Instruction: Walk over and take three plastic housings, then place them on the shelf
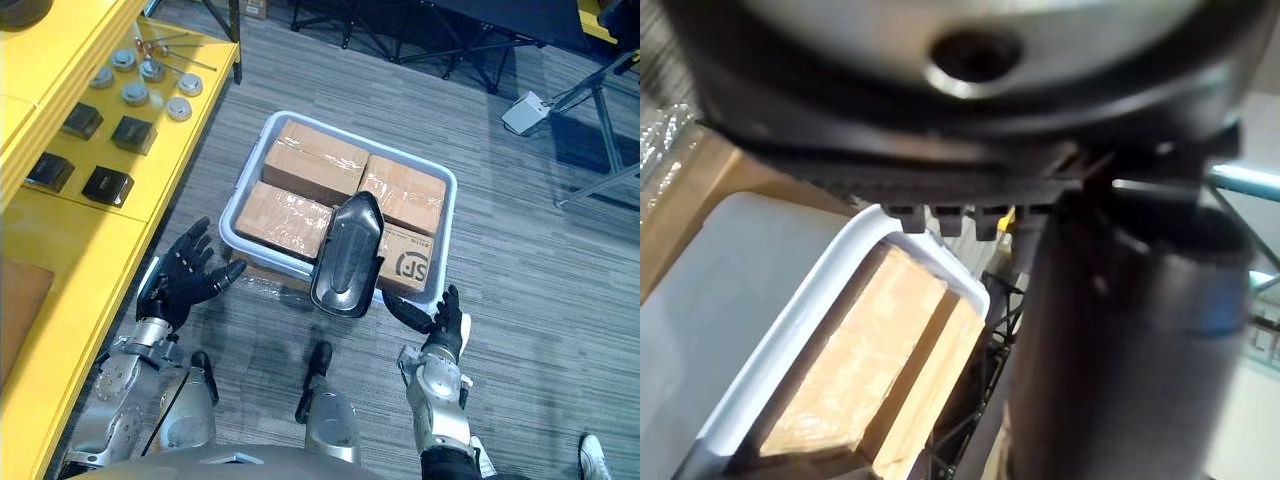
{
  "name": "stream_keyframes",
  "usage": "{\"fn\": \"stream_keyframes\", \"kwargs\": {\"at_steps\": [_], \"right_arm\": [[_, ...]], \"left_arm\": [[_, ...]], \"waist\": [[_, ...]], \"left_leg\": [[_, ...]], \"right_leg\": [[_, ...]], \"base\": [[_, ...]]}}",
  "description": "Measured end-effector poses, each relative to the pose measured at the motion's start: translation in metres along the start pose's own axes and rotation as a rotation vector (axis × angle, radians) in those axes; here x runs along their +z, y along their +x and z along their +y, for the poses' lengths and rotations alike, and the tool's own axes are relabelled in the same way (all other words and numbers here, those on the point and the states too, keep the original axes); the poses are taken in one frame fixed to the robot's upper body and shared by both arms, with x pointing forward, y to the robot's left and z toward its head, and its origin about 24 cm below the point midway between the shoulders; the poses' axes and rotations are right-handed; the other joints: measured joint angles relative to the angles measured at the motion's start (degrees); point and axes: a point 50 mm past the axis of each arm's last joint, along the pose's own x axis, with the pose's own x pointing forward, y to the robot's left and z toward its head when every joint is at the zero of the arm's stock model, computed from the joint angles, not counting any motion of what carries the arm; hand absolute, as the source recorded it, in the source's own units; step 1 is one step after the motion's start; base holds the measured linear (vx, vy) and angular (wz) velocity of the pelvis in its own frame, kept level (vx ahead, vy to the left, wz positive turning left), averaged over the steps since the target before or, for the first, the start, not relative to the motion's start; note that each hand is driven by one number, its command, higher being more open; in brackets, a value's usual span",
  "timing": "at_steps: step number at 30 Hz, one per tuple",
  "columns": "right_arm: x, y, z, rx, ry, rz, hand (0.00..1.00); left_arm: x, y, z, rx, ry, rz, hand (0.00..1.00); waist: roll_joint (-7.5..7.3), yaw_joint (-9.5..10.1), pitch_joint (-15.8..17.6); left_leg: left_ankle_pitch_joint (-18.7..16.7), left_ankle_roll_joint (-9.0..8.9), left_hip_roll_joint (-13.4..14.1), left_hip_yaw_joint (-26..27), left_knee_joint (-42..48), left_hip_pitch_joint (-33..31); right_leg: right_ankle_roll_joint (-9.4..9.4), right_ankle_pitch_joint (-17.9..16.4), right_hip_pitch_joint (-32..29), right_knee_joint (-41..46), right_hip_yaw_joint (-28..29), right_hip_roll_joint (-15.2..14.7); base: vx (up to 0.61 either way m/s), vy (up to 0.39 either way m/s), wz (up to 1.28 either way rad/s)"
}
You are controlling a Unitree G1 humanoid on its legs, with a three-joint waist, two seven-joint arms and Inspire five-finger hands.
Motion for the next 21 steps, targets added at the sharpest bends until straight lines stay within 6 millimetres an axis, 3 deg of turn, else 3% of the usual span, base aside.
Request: {"fn": "stream_keyframes", "kwargs": {"at_steps": [9, 15, 19, 21], "right_arm": [[0.024, 0.018, 0.014, 0.020, -0.010, -0.048, 1.00], [0.034, 0.032, 0.006, -0.018, -0.097, -0.045, 1.00], [0.036, 0.040, 0.012, -0.020, -0.119, -0.008, 1.00], [0.046, 0.045, 0.020, -0.010, -0.119, -0.016, 1.00]], "left_arm": [[0.001, 0.002, -0.001, -0.002, -0.001, -0.007, 1.00], [0.006, 0.008, -0.006, -0.021, -0.004, -0.029, 1.00], [0.006, 0.009, -0.007, -0.024, -0.003, -0.031, 1.00], [0.007, 0.009, -0.008, -0.028, -0.003, -0.040, 1.00]], "waist": [[0.15, 0.28, 1.9], [1.22, 1.29, 3.7], [1.02, 1.60, 4.1], [1.04, 1.68, 4.9]], "left_leg": [[0.1, 0.07, -0.3, -1.1, -0.1, -0.9], [0.6, 0.33, -1.0, -1.5, -0.7, -0.9], [0.8, 0.33, -1.1, -1.7, -1.0, -1.0], [0.9, 0.39, -1.1, -2.0, -0.9, -1.2]], "right_leg": [[-0.15, -0.1, 0.0, 0.1, -1.2, -0.1], [-0.15, -0.1, 0.1, 0.2, -1.7, -0.6], [-0.14, -0.1, 0.1, 0.2, -1.9, -0.6], [-0.14, -0.1, 0.2, 0.3, -2.0, -0.6]], "base": [[0.00, 0.000, 0.06], [-0.01, 0.009, 0.05], [-0.02, 0.001, 0.04], [-0.03, 0.005, 0.05]]}}
